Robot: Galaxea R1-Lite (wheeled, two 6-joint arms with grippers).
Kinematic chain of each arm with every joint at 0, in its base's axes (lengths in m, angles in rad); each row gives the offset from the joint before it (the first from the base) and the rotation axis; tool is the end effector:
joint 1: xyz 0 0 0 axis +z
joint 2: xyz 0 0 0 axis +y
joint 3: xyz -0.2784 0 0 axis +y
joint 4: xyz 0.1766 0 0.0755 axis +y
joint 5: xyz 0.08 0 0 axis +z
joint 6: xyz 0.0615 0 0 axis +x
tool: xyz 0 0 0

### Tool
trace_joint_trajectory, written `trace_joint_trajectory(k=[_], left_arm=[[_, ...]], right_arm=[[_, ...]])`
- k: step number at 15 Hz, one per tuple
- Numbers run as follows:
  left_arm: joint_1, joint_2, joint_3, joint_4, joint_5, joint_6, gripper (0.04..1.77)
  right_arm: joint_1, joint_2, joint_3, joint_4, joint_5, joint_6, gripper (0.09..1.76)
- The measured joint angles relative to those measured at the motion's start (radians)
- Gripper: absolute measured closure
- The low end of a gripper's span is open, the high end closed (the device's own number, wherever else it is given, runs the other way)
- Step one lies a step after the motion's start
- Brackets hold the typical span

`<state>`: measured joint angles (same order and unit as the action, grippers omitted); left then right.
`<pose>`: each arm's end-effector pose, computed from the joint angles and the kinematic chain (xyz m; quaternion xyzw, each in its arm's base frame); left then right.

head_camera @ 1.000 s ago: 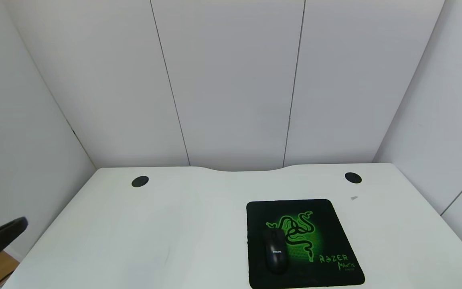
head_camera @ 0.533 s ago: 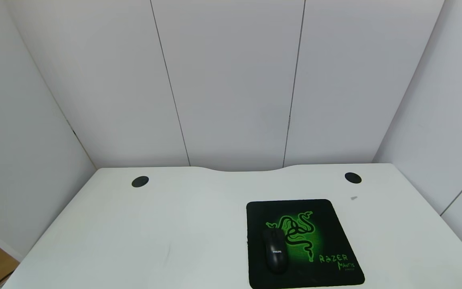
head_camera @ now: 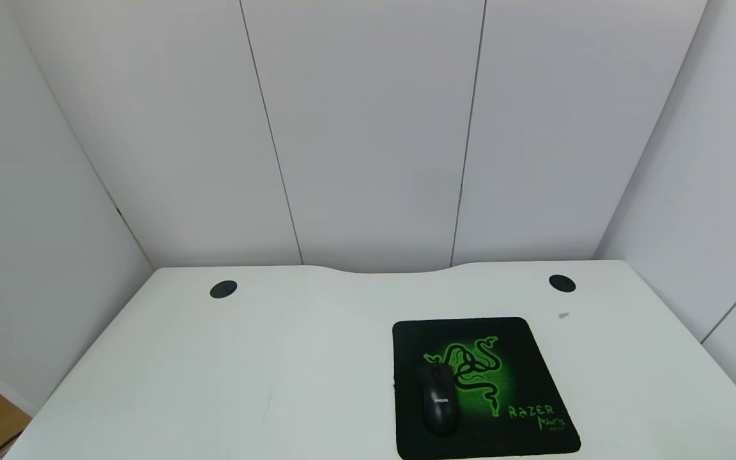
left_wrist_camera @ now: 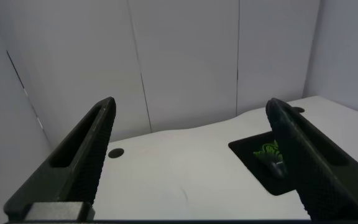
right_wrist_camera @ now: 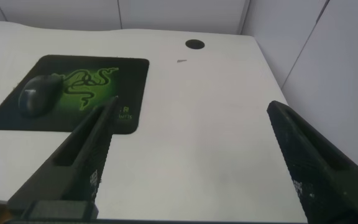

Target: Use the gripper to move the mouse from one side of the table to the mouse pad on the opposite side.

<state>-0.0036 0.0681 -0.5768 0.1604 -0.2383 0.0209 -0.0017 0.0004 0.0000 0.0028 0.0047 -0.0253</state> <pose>-0.0290 -0.0144 0.2186 0.0305 -0.1733 -0.1170 0.9774 0.0397 0.0002 0.0751 -0.0126 0.0016 0.0015 0.9999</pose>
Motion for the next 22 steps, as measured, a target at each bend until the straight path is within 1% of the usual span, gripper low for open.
trace_joint_trajectory(k=[1,3,5,7,9,11,12,13,15,17,22], left_arm=[[0.0,-0.024,0.004,-0.006,0.005,0.005,0.09],[0.001,-0.052,0.032,-0.031,0.059,0.018,0.09],[0.0,-0.065,0.1,-0.08,0.106,0.025,0.09],[0.0,-0.069,0.207,-0.171,0.144,0.024,0.09],[0.0,-0.07,0.348,-0.254,0.206,0.029,0.09],[0.0,-0.071,0.462,-0.324,0.236,0.031,0.09],[0.0,-0.071,0.515,-0.336,0.243,0.031,0.09],[0.0,-0.071,0.546,-0.296,0.247,0.03,0.09],[0.0,-0.071,0.57,-0.178,0.244,0.018,0.09],[0.0,-0.071,0.574,-0.163,0.242,-0.017,0.09],[0.0,-0.071,0.577,-0.161,0.238,-0.021,0.09]], right_arm=[[0.0,0.0,0.0,0.0,0.0,0.0,0.14],[0.0,0.0,0.0,0.0,0.0,0.0,0.14],[0.0,0.0,0.0,0.0,0.0,0.0,0.14],[0.0,0.0,0.0,0.0,0.0,0.0,0.14],[0.0,0.0,0.0,0.001,0.001,0.0,0.14],[0.0,0.0,0.0,0.0,0.0,0.0,0.14],[0.0,0.0,0.0,0.0,0.001,0.0,0.14],[0.0,0.0,0.0,0.0,0.0,0.0,0.14],[0.0,0.0,0.0,0.0,0.0,0.0,0.14],[0.0,0.0,0.0,0.001,0.0,0.0,0.14],[0.0,0.0,0.0,0.0,0.0,0.0,0.14]])
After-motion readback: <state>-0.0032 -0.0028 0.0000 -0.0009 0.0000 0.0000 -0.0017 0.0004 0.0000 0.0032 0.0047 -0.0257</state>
